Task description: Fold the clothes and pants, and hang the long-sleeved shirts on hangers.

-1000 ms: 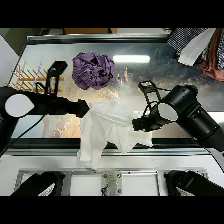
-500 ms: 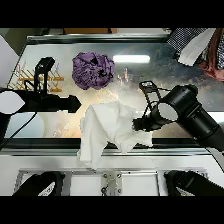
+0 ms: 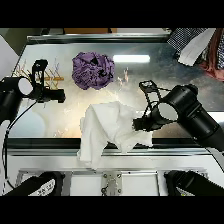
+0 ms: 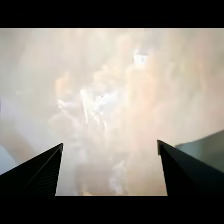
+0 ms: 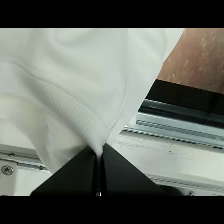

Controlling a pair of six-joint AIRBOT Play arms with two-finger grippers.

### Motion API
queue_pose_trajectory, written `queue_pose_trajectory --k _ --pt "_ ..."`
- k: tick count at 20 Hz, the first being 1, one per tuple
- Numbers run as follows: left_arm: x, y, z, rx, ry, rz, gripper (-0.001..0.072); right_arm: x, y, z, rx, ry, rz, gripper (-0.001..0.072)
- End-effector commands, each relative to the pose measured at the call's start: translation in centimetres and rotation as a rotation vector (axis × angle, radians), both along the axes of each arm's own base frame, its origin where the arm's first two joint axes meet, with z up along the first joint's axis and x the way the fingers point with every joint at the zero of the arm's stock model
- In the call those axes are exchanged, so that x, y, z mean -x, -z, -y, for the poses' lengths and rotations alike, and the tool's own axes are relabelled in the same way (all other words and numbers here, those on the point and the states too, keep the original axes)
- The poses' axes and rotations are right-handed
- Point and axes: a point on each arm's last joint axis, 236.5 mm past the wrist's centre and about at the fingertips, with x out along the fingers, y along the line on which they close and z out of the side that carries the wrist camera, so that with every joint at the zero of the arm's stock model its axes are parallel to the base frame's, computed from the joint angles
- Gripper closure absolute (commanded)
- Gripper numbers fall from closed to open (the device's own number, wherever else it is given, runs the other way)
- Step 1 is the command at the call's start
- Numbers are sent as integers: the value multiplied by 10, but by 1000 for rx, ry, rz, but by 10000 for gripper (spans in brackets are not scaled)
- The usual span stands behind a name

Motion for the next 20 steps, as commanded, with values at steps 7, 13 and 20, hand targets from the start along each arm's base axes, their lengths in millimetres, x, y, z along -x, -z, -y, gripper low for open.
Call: queue_pose_trajectory --k 7,13,20 --pt "-90 81 -123 -337 -22 21 71 0 0 0 0 -1 -1 692" --pt "-104 131 -150 -334 -67 -102 71 0 0 0 0 -1 -1 693" --pt "-109 165 -147 -327 -45 -122 89 0 0 0 0 -1 -1 692"
